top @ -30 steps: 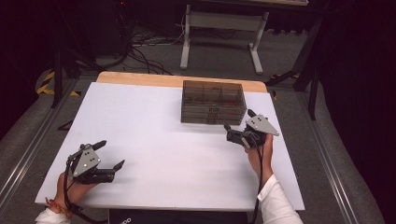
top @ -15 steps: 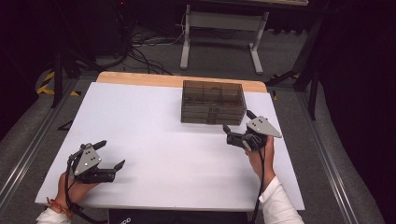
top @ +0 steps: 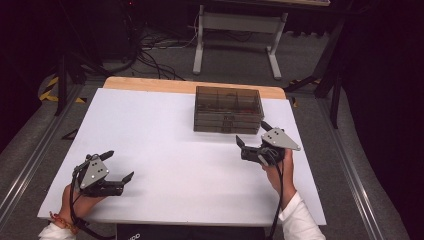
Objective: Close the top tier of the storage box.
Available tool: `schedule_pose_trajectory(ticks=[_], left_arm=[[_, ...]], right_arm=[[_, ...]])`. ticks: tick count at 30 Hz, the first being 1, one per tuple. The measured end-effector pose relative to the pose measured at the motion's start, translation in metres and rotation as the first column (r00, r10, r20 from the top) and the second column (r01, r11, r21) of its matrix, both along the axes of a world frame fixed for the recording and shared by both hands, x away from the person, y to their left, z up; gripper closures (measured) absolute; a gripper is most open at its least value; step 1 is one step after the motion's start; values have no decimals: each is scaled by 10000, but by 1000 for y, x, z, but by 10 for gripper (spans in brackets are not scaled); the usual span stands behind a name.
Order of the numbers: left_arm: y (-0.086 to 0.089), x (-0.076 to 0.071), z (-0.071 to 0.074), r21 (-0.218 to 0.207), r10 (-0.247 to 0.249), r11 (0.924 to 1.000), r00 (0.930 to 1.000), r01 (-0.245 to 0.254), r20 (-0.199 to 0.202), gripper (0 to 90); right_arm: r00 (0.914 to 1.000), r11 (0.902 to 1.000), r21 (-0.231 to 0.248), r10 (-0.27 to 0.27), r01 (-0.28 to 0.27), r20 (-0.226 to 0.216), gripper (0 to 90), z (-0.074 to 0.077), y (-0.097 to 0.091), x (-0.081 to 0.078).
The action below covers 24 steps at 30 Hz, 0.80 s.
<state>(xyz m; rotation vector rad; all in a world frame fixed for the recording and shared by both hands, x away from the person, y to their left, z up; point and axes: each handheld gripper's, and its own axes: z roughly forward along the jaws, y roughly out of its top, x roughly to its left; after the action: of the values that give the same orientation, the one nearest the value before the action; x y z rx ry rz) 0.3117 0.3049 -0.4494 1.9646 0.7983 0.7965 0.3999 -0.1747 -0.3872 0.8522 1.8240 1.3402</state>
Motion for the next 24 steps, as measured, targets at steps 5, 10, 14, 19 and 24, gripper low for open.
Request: schedule_pose_trajectory(ticks=[5, 10, 14, 19, 24], left_arm=[[1, 0, 0, 41, 0, 10000, 10000, 0, 13, 86], [1, 1, -1, 73, -44, 10000, 10000, 44, -14, 86], [0, 1, -1, 43, -65, 10000, 10000, 65, -34, 85], [0, 1, -1, 118, -95, 9999, 9999, 95, -57, 85], [-1, 1, -1, 92, -124, 9999, 9999, 124, -78, 85]], right_arm=[[9999, 9998, -120, 147, -147, -10, 54, -2, 2, -4], [9996, 9992, -291, 279, -278, 16, 54, -3, 5, -6], [9994, 9988, -341, 355, -355, 15, 54, -4, 7, -8], [9993, 9977, -555, 385, -382, 34, 52, -6, 9, -13], [9993, 9964, -771, 364, -361, 14, 52, -10, 11, -15]])
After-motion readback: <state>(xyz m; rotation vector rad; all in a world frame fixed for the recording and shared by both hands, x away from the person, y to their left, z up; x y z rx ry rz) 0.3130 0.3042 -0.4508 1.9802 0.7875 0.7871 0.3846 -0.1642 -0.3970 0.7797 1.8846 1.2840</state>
